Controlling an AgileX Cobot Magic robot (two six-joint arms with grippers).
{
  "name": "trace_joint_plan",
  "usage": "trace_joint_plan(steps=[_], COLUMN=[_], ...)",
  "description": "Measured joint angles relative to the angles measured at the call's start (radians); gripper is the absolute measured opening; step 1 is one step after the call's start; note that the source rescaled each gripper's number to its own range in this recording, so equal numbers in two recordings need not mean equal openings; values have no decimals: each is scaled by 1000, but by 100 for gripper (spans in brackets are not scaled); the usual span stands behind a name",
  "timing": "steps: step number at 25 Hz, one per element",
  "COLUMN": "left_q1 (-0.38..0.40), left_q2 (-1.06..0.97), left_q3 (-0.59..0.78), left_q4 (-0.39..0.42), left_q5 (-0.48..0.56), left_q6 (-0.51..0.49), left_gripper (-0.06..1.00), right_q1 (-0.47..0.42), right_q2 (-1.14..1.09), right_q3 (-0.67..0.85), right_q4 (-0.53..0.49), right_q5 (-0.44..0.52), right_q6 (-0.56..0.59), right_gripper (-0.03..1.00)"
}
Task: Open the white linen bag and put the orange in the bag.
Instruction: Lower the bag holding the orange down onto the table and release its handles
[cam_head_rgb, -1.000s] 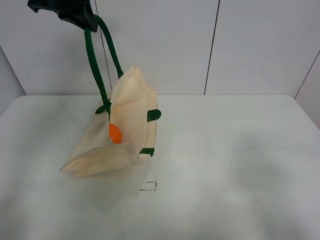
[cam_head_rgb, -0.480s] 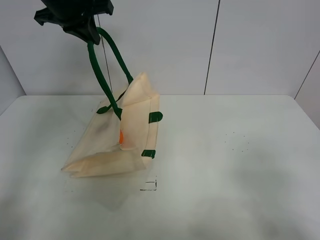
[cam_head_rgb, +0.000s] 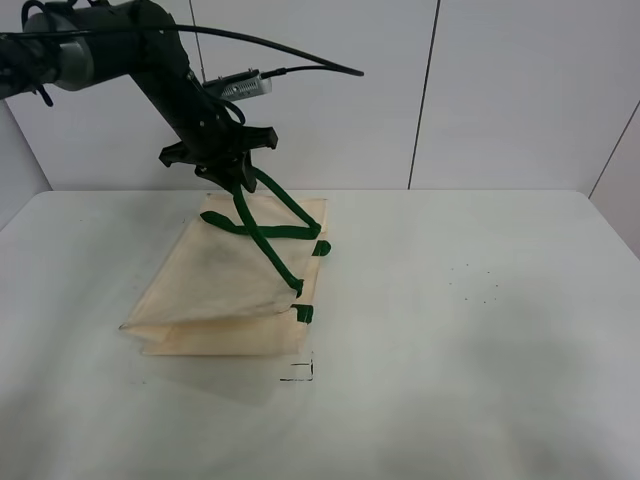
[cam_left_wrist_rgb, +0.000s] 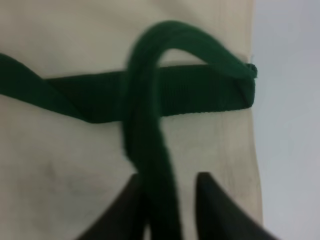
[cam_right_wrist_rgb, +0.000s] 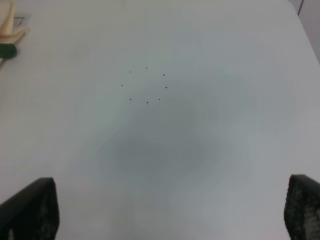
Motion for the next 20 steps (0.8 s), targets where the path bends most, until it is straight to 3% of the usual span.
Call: trace_joint_plan(steps=[4,6,12,20], left_q1=[0,0,0,38], left_q2=[10,9,9,9], left_q3=[2,2,2,2], left_q4=[27,88,273,282], left_q5=[-11,-11,14,23], left_q6=[3,3,-42,-53], left_gripper=[78,89,95,95], right_q1=[0,0,0,0], right_q2=[0,0,0,0], right_q3=[0,0,0,0], right_q4=[0,0,0,0], right_q5=[0,0,0,0], right_q6=[0,0,0,0], right_gripper=[100,100,100,100])
